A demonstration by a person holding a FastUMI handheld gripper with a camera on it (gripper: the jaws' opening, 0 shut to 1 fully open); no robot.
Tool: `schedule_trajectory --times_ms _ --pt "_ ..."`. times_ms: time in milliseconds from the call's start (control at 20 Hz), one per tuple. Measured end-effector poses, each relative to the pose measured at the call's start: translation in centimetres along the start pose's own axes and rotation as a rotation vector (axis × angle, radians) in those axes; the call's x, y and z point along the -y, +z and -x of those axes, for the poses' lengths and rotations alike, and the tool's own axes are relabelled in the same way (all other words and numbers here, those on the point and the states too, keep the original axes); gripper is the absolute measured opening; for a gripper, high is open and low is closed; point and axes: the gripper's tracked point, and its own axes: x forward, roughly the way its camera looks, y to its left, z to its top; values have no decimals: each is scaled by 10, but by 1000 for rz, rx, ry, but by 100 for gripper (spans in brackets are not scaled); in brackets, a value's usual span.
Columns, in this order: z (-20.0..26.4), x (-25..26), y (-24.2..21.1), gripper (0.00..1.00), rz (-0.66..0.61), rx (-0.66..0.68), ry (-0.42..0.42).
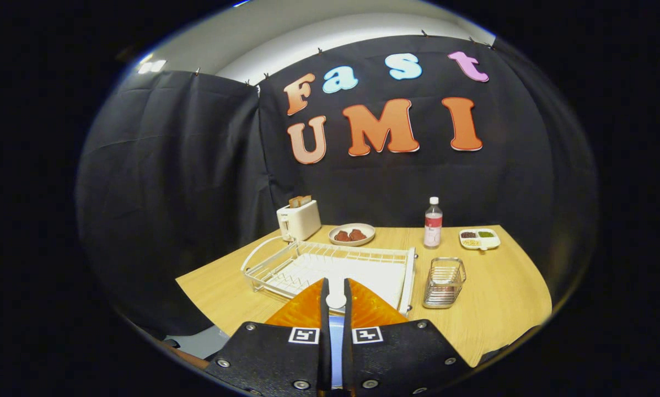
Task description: Take the plate from the dish rack, then take the spoon from the basket and place it into the plate.
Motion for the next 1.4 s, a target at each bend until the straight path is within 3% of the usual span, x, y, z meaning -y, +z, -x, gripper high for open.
schedule_trajectory --times_ms 550,1000,1250,1400 --pt "-14 -11 -68 7 -50 -60 144" --pt "-14 2 -93 9 -102 -45 162" --pt "-14 10 -135 11 -153 -131 142" --pt "-12 9 -152 13 -107 -177 132"
